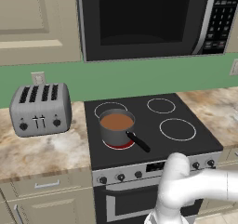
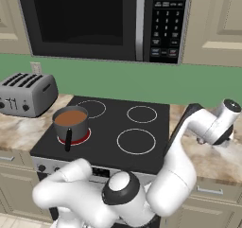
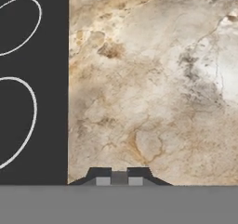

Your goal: Pick up the sugar cube(s) and place them in the saucepan with hot chocolate.

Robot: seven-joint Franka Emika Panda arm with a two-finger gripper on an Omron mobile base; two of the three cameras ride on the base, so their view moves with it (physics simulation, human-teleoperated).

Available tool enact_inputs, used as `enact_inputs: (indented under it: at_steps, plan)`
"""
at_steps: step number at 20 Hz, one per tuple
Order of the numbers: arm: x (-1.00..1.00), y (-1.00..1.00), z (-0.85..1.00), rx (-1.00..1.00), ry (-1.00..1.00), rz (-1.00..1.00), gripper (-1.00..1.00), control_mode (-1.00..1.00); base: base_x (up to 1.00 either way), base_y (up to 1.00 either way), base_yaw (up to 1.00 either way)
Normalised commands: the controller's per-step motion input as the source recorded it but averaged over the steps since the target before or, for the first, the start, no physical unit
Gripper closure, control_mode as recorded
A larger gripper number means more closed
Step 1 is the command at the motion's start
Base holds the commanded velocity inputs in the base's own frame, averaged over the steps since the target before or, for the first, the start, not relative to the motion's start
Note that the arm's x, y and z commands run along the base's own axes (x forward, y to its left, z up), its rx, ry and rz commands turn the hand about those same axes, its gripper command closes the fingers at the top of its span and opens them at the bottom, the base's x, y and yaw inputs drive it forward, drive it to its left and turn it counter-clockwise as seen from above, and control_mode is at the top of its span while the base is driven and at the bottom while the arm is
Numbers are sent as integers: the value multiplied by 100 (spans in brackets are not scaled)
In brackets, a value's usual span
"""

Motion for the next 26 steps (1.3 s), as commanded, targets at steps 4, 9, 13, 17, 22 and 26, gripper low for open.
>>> enact_inputs:
  at_steps: [4,9,13,17,22,26]
  plan:
    - [-13,96,67,0,-23,-1,100,-100,0,0,0]
    - [-25,100,70,0,-24,-4,100,-100,0,0,0]
    - [-47,100,66,0,-21,-6,100,-100,0,0,0]
    - [-55,100,74,-1,-14,-6,100,-100,0,0,0]
    - [-45,100,68,-8,-6,-7,100,-100,0,0,0]
    - [-30,100,63,-17,5,-6,100,-100,0,0,0]
